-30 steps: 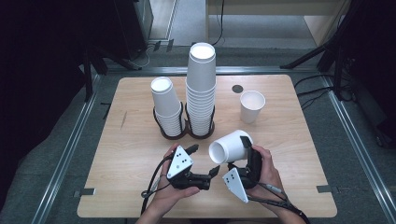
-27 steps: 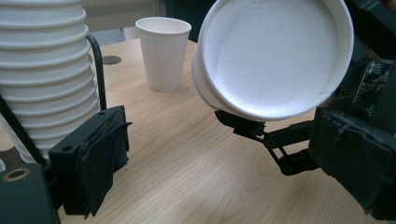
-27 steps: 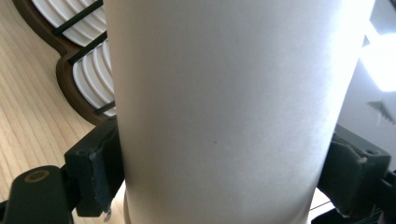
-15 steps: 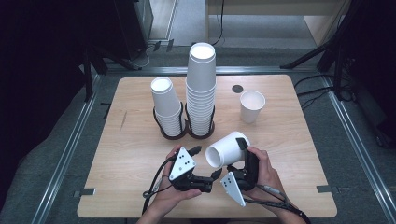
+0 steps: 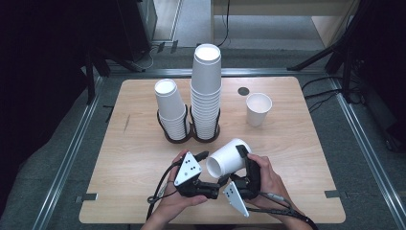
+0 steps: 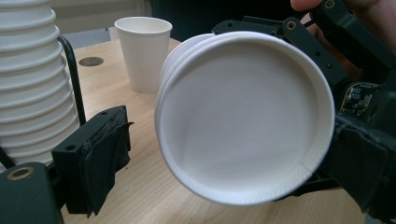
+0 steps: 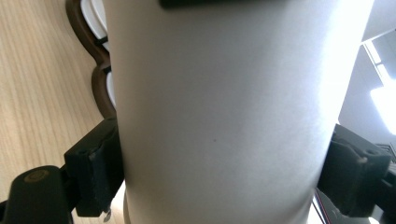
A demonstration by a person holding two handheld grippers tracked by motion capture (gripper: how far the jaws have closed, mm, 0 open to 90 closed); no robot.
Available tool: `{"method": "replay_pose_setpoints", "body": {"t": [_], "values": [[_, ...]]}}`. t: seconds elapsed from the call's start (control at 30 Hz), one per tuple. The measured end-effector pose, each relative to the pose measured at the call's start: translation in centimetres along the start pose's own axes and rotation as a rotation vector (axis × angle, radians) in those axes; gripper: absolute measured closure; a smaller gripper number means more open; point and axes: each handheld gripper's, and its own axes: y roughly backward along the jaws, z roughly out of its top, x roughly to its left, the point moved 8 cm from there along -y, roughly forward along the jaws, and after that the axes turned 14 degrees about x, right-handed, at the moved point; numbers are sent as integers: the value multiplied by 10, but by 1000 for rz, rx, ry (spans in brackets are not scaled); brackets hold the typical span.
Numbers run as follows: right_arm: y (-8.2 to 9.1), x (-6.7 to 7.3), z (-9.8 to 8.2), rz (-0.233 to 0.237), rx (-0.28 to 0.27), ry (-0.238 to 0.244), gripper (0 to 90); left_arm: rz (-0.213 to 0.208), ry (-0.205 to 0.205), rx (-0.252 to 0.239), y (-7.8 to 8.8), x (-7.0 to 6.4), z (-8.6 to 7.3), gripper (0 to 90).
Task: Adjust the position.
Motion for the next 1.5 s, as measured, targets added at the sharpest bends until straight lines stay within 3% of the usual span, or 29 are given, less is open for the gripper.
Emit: {"method": "replay_pose_setpoints", "body": {"t": [0.23, 0.8, 1.0, 1.37, 1.5], "values": [[2, 3, 4, 2, -10, 20, 131, -10, 8, 1, 0, -2, 1, 62], [4, 3, 6, -11, -16, 55, 129, 10, 34, 13, -2, -2, 1, 137], [4, 3, 6, -14, -15, 65, 129, -4, 37, 17, -1, -4, 2, 200], [5, 4, 6, -14, -15, 70, 128, -4, 56, 20, -2, -3, 2, 200], [5, 4, 6, -9, -17, 76, 127, -22, 60, 27, -1, -1, 1, 202]]}}
